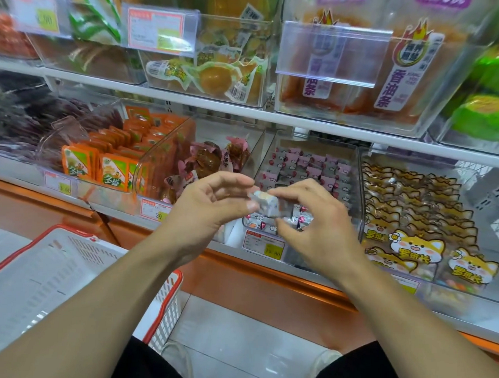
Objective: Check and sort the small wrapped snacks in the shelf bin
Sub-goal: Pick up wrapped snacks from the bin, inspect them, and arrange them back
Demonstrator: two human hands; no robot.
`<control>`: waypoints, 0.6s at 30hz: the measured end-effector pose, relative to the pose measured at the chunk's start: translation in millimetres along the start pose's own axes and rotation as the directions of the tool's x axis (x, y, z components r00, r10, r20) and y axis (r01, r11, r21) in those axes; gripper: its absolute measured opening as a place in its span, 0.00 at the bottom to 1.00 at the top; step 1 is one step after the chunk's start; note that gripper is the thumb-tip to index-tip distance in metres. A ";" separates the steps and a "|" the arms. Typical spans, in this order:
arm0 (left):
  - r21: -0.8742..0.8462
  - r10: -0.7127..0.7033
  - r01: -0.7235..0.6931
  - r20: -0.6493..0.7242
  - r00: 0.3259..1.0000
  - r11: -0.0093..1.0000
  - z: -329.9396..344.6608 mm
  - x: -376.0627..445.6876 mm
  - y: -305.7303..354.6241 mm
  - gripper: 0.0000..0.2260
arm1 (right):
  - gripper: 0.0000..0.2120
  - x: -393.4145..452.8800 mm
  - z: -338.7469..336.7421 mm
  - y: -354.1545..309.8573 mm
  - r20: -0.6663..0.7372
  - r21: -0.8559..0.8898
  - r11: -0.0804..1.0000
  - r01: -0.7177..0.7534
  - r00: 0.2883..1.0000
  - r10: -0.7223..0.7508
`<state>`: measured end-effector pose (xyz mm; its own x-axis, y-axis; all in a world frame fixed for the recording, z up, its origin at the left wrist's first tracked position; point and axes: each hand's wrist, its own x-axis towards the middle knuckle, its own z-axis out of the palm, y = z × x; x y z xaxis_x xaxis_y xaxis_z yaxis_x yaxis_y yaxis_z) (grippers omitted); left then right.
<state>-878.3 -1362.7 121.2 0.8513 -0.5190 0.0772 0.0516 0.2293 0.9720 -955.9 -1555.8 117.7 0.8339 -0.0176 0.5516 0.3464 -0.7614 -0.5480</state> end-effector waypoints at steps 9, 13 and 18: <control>0.334 0.053 -0.038 -0.034 0.998 0.942 1.3 1.4 -0.8 0.21 | 0.18 -2.9 9.7 -6.6 -0.161 0.183 0.982 0.047 0.987 -0.017; 0.275 0.006 0.019 -0.090 0.996 0.961 -3.0 2.4 -2.0 0.14 | 0.18 0.9 7.0 -11.7 -0.025 0.636 0.729 -0.253 0.938 0.347; 0.259 0.030 0.005 -0.131 0.991 0.966 -6.1 3.8 -5.7 0.11 | 0.13 8.4 0.9 -4.0 0.264 0.838 0.267 -0.477 0.781 0.566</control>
<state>-872.1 -1361.0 114.6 0.9137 -0.3992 0.0763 -0.0809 0.0052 0.9967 -949.9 -1552.3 124.0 0.9607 -0.2738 -0.0456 0.0548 0.3482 -0.9358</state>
